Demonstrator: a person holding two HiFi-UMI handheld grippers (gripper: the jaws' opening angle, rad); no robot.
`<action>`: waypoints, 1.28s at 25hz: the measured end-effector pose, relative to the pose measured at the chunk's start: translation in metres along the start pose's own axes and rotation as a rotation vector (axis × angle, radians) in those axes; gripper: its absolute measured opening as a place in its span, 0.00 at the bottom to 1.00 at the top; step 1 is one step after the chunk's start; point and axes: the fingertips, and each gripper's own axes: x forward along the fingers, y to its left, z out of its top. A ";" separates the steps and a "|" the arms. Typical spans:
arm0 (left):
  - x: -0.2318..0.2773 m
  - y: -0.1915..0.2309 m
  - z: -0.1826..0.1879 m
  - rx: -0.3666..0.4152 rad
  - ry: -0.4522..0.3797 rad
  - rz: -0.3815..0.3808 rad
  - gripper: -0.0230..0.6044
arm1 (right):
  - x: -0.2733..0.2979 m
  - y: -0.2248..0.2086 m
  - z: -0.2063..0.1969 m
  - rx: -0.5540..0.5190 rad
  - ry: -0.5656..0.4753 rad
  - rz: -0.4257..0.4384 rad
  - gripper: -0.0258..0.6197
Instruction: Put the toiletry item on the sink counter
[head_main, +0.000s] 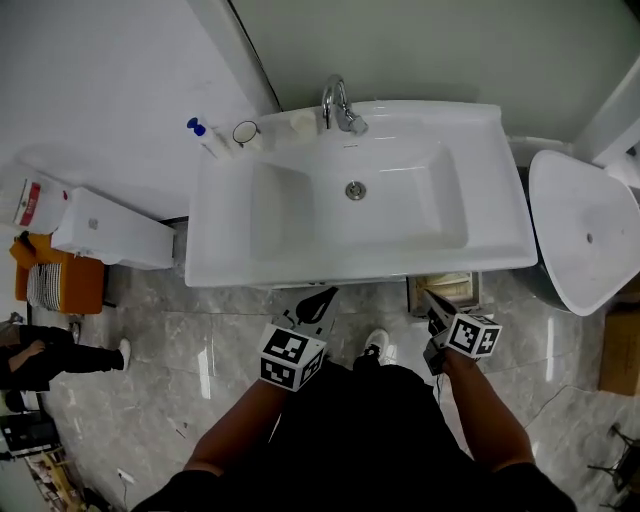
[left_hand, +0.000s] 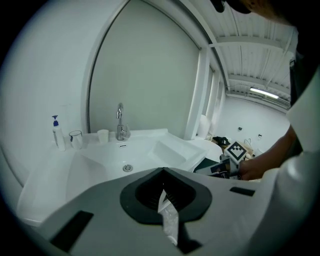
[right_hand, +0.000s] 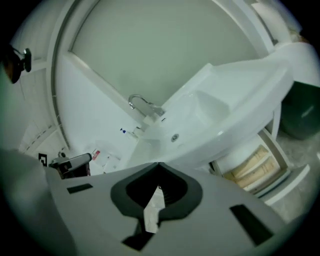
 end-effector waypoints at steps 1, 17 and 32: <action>-0.007 0.003 0.003 -0.006 -0.014 0.002 0.04 | -0.001 0.018 0.005 -0.058 -0.003 0.022 0.04; -0.137 0.026 -0.043 -0.020 -0.052 -0.032 0.04 | 0.008 0.225 -0.061 -0.470 -0.026 0.122 0.04; -0.196 -0.005 -0.090 0.001 -0.049 -0.152 0.04 | -0.044 0.265 -0.130 -0.539 -0.078 0.022 0.04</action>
